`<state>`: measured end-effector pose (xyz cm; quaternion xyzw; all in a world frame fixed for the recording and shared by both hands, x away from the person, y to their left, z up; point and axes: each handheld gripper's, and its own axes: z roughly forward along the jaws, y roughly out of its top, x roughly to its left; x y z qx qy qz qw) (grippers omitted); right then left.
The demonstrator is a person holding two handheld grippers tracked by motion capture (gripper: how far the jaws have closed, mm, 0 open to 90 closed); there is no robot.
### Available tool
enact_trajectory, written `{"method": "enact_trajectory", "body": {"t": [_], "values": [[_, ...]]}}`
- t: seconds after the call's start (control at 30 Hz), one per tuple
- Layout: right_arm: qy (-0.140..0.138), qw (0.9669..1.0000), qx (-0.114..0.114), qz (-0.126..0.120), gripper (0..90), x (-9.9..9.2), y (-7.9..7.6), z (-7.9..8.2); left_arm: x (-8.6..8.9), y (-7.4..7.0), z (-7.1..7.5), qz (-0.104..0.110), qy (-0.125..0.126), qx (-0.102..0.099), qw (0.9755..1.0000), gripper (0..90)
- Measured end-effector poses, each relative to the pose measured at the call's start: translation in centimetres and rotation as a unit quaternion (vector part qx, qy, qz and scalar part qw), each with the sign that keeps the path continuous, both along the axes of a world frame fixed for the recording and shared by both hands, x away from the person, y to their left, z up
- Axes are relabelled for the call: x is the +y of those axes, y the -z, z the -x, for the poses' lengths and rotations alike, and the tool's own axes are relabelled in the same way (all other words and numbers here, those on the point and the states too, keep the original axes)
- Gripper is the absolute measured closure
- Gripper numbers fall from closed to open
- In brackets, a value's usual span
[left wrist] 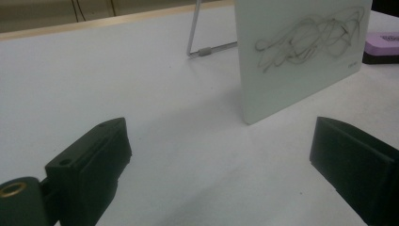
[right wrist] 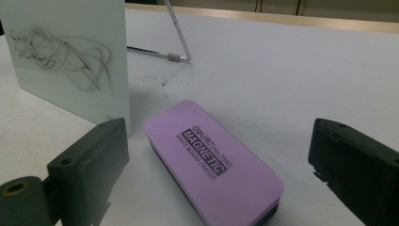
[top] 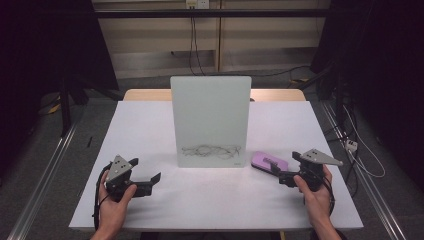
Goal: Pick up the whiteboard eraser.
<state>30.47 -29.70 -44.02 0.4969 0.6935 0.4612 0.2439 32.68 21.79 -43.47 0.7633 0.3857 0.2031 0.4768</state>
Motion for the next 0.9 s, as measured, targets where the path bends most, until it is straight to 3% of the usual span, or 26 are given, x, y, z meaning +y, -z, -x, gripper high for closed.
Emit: {"method": "enact_trajectory", "body": {"t": [0.13, 0.43, 0.57, 0.8, 0.9], "values": [[-0.001, 1.0, -0.007, 0.0, 5.4, 0.1, 0.0, 0.0, -0.3, -0.2, 0.1, -0.008, 0.008, -0.007, 0.9999, 5.5], [-0.012, 0.9998, -0.01, 0.008, 5.9, 0.3, 0.0, 0.0, -0.3, 0.3, -0.2, -0.006, -0.001, 0.014, 0.9999, 5.4], [-0.031, 0.9995, -0.001, 0.005, 5.5, 0.9, 0.0, -0.1, -0.7, 0.3, 0.1, -0.01, 0.006, 0.015, 0.9998, 5.3], [-0.035, 0.9994, 0.005, 0.006, 4.9, 1.3, -0.2, -0.3, -0.9, 0.3, 0.1, -0.009, 0.009, 0.016, 0.9998, 5.3], [-0.025, 0.9995, 0.009, 0.019, 5.3, 1.5, -0.3, -0.5, -0.8, 0.4, 0.0, -0.01, 0.009, 0.019, 0.9997, 5.4]]}}
